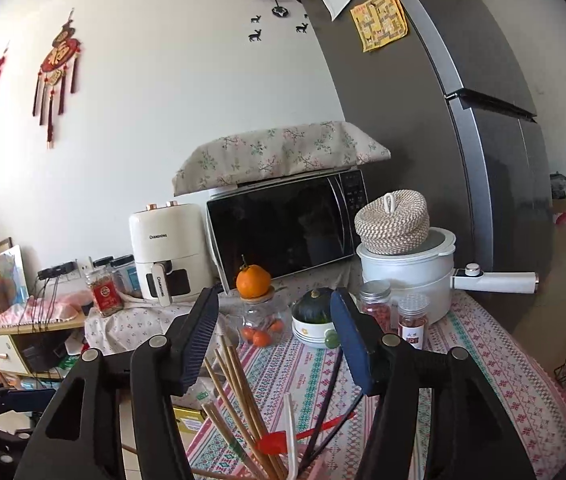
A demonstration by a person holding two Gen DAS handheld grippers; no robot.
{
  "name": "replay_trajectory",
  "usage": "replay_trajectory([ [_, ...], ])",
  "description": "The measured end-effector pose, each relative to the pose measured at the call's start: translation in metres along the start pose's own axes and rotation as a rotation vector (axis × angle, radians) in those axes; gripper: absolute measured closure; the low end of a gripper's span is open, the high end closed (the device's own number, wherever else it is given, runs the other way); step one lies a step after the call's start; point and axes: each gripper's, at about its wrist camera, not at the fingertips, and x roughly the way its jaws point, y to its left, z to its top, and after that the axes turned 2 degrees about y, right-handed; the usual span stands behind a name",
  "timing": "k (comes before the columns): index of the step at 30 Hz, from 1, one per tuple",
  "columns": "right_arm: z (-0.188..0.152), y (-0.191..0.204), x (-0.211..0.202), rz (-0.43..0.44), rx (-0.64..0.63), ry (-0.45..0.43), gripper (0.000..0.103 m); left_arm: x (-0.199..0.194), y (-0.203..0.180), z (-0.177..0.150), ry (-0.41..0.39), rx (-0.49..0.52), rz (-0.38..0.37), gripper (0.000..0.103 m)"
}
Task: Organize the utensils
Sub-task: 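Lower the white spoon into the pink basket and open the left tool, then reach the right tool down and grasp the red plastic spoon's handle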
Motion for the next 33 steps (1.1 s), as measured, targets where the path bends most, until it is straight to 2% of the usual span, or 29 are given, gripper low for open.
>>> replay_trajectory([
  [1, 0.003, -0.004, -0.006, -0.013, 0.004, 0.012, 0.034, -0.001, -0.004, -0.002, -0.002, 0.008, 0.002, 0.012],
  [4, 0.009, -0.016, -0.024, -0.04, -0.011, 0.051, 0.03, -0.003, -0.016, -0.008, 0.003, 0.04, 0.001, 0.006],
  [7, 0.007, -0.03, -0.038, -0.061, -0.01, 0.108, 0.028, -0.004, -0.02, -0.012, 0.013, 0.043, -0.002, 0.006],
  [11, 0.006, -0.058, -0.034, -0.035, 0.076, 0.224, 0.027, -0.003, -0.016, -0.016, 0.043, 0.015, -0.035, 0.006],
  [14, 0.006, -0.082, -0.012, -0.006, 0.112, 0.368, 0.027, -0.004, -0.012, -0.017, 0.052, 0.002, -0.051, 0.006],
  [17, -0.002, -0.112, 0.021, -0.066, 0.112, 0.532, 0.027, -0.005, -0.008, -0.017, 0.055, 0.005, -0.052, 0.006],
  [22, -0.044, -0.16, 0.098, -0.014, 0.209, 0.779, 0.032, -0.001, -0.003, -0.017, 0.082, 0.004, -0.078, 0.006],
  [25, -0.073, -0.165, 0.146, 0.045, 0.116, 0.864, 0.039, 0.002, 0.002, -0.017, 0.088, 0.001, -0.079, 0.006],
  [27, -0.086, -0.156, 0.17, 0.068, -0.049, 0.856, 0.04, 0.003, 0.004, -0.018, 0.092, 0.002, -0.088, 0.006],
  [29, -0.099, -0.143, 0.188, 0.133, -0.212, 0.849, 0.04, 0.003, 0.004, -0.02, 0.093, 0.013, -0.104, 0.006],
  [31, -0.111, -0.134, 0.207, 0.206, -0.311, 0.863, 0.04, 0.003, 0.002, -0.022, 0.09, 0.031, -0.115, 0.006],
  [33, -0.119, -0.131, 0.229, 0.247, -0.358, 0.864, 0.04, 0.004, -0.001, -0.023, 0.091, 0.051, -0.123, 0.006],
])
